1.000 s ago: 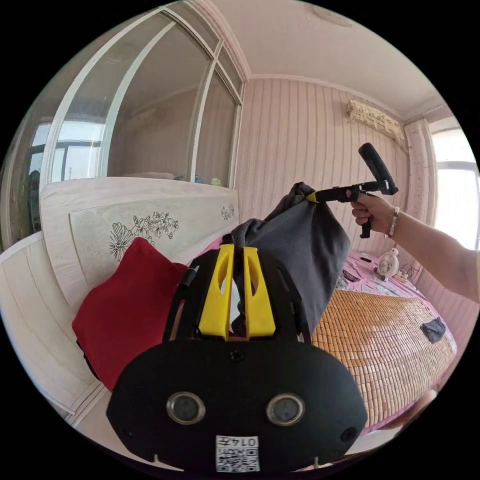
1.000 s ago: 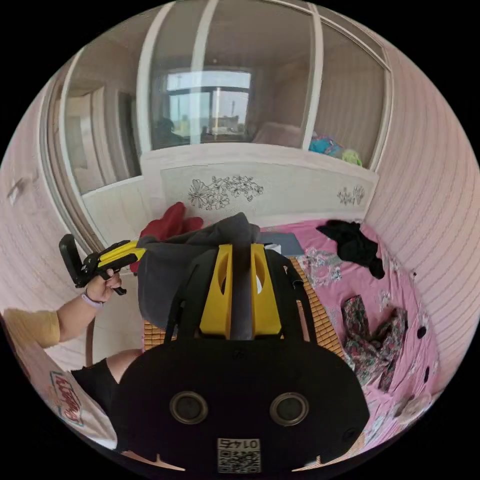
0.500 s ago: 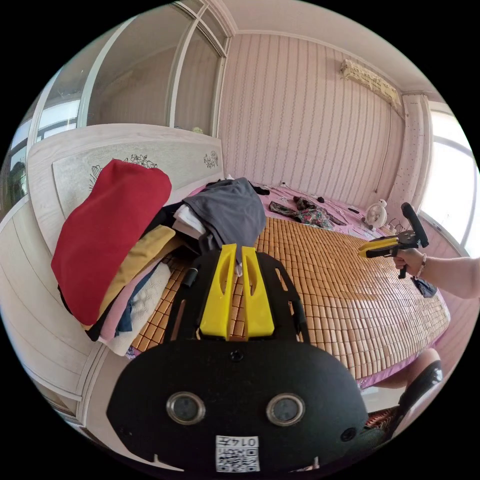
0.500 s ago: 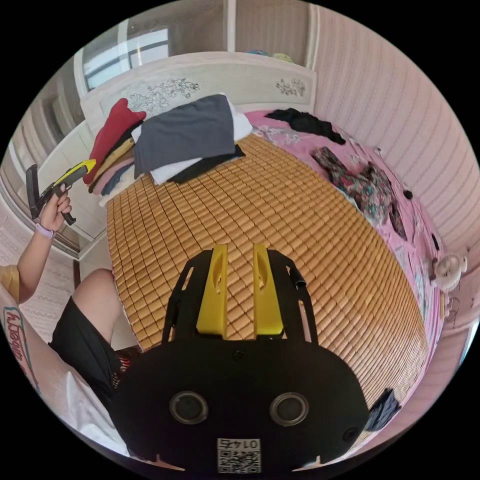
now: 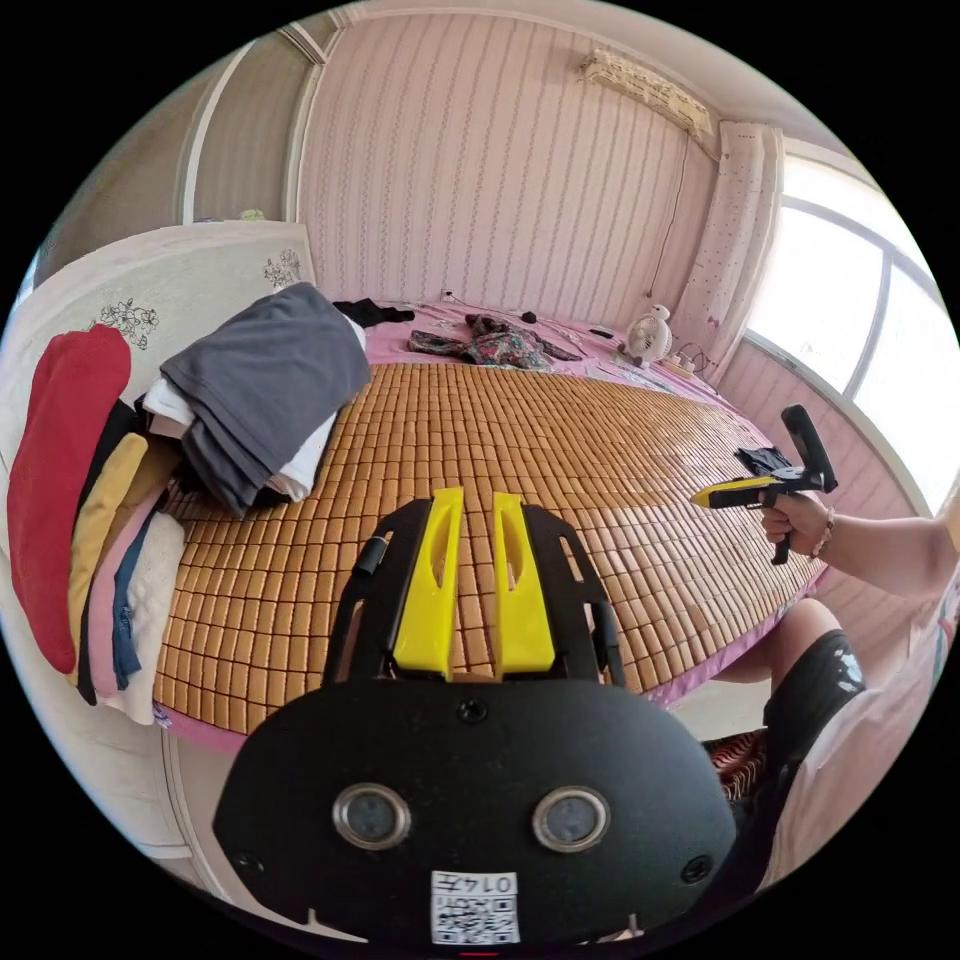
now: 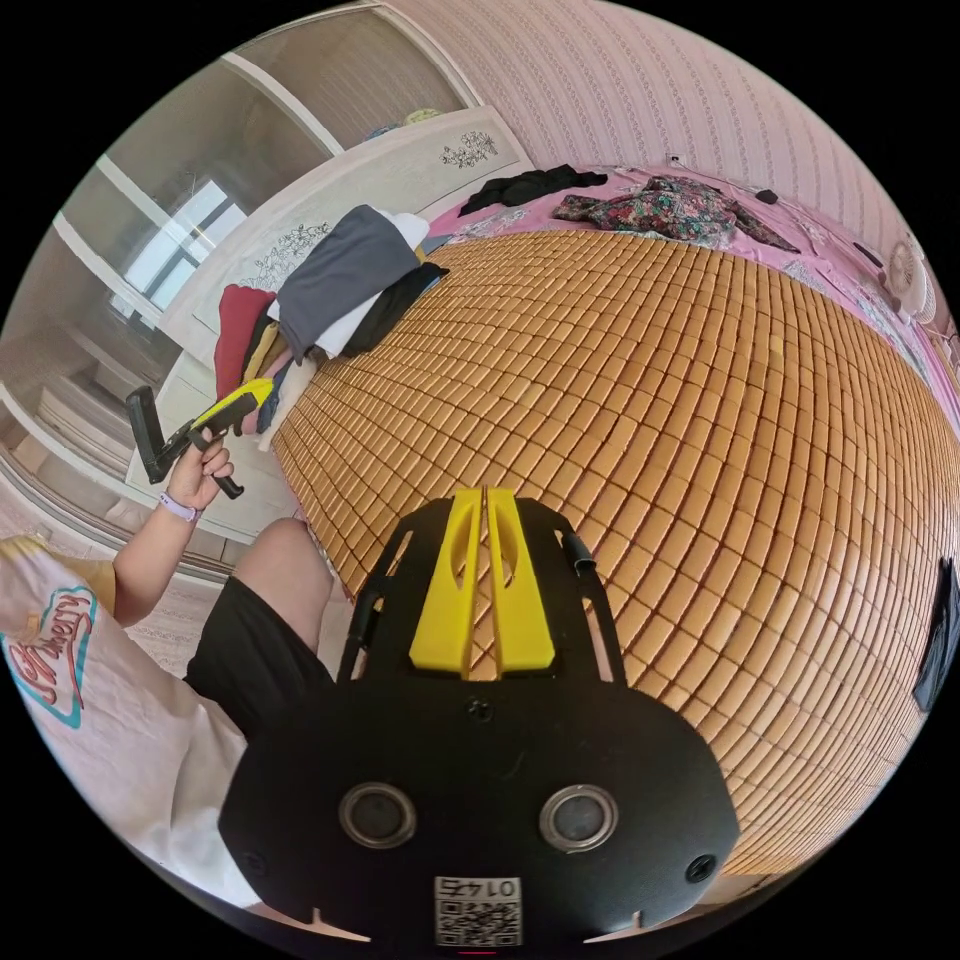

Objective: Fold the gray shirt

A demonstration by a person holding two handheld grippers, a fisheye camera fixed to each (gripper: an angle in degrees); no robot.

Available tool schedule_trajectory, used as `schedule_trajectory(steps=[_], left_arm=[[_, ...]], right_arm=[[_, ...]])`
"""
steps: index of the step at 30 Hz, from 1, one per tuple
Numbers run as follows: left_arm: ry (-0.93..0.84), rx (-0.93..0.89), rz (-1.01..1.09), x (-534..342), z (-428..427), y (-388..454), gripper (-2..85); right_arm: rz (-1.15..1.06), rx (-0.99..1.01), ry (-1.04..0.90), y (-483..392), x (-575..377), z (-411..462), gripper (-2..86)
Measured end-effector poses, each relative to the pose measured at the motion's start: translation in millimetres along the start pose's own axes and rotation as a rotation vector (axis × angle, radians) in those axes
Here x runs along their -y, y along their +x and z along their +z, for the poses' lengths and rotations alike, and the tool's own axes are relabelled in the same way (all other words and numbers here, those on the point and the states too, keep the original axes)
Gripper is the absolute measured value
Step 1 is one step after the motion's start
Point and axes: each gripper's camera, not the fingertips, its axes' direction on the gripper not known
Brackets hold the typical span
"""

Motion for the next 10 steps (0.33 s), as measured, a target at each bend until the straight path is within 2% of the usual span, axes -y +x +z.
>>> schedule_trajectory(steps=[2,5,10], left_arm=[[-0.038,-0.146,0.06,-44.2,19.3,47.1,5.5],[-0.07,-0.308,0.078,-90.9,30.3,100.7,5.6],[-0.141,-0.447,0.18,-132.4,50.9,186.0,5.7]], right_arm=[[0.002,-0.005,-0.005,-7.0,-37.7,-21.7,2.5],[0.035,-0.139,0.006,-13.6,-111.5,-85.5,0.8],[0.31,-0.356,0.116,10.9,-229.1,-200.1,0.8]])
